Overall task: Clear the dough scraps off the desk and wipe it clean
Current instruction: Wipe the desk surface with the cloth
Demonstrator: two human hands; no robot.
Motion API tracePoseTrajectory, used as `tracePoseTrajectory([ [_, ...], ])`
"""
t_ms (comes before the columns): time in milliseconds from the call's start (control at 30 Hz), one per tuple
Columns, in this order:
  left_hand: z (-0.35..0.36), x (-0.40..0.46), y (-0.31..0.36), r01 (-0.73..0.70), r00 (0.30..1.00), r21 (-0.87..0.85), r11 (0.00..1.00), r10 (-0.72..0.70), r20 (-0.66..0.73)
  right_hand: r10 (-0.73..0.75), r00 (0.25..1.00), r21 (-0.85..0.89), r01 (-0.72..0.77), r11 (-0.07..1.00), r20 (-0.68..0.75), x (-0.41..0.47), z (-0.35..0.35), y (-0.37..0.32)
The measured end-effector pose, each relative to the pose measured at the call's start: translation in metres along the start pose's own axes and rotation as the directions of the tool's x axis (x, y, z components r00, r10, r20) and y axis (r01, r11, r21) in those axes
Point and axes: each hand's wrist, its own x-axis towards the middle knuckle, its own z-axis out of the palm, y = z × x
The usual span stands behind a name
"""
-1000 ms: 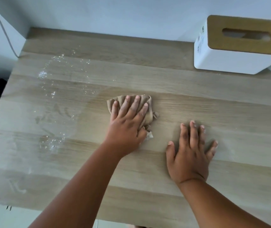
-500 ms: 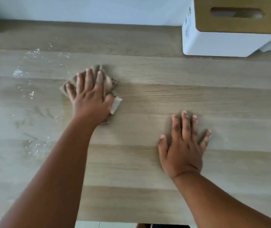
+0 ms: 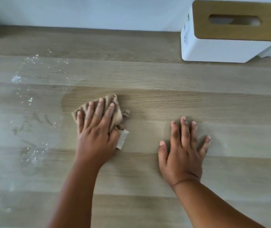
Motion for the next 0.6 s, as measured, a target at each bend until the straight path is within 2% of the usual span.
tracePoseTrajectory([
  [133,-0.008,0.051,-0.018,0.246,0.969,-0.01,0.969,-0.246,0.009,-0.008,0.999,-0.005,0.008,1.0,-0.034,0.0,0.003,0.001],
  [267,-0.009,0.122,-0.029,0.318,0.946,0.003,0.948,-0.318,0.062,-0.009,1.0,-0.016,0.008,1.0,-0.015,0.0,0.004,0.002],
  [433,-0.011,0.158,-0.018,0.114,0.986,-0.007,0.993,-0.112,0.126,-0.009,1.0,-0.008,0.009,1.0,-0.009,0.001,0.005,0.004],
  [600,-0.011,0.107,-0.015,-0.063,0.992,0.02,0.998,0.061,0.115,-0.012,1.0,-0.015,0.012,1.0,-0.016,0.0,0.005,0.005],
])
